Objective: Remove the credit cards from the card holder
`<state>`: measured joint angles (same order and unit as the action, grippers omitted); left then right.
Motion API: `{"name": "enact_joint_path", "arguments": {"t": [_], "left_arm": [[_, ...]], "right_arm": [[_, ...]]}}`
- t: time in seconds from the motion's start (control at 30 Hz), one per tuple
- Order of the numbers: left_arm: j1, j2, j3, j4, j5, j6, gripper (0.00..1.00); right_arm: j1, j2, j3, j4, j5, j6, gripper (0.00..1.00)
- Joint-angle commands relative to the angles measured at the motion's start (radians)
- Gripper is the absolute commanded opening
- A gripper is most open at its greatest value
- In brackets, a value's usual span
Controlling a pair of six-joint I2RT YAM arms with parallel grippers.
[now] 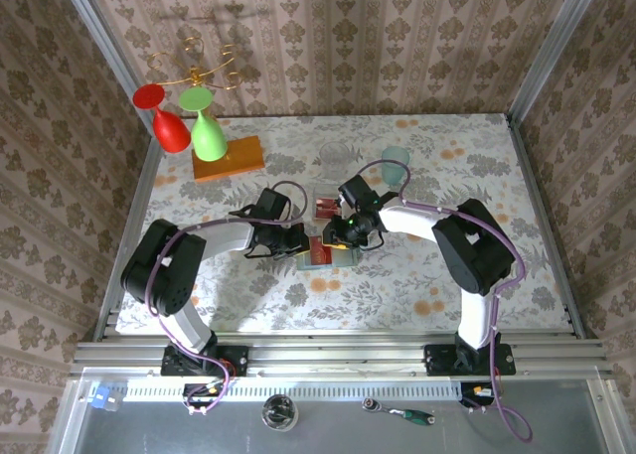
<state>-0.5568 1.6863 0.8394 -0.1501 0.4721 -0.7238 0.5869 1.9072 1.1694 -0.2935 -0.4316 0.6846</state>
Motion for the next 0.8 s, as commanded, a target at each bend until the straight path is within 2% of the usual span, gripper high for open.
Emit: {"name": "enact_joint_path", "arguments": {"t": [0.0,0.17,0.77], "left_arm": [[-0.006,0.028,-0.003,-0.023,-0.006,0.020,0.00],[-0.006,0.033,0.005,-0.041,-0.013,0.024,0.00],[-0.007,0.044,0.007,-0.045,-0.010,0.024,0.00]], "right_arm": [[-0.004,0.032,-0.014,0.001,-0.026,0.001,0.30],[-0.004,0.040,-0.017,0.012,-0.039,0.004,0.29],[-0.004,0.009,-0.050,0.088,-0.101,0.043,0.18]]}}
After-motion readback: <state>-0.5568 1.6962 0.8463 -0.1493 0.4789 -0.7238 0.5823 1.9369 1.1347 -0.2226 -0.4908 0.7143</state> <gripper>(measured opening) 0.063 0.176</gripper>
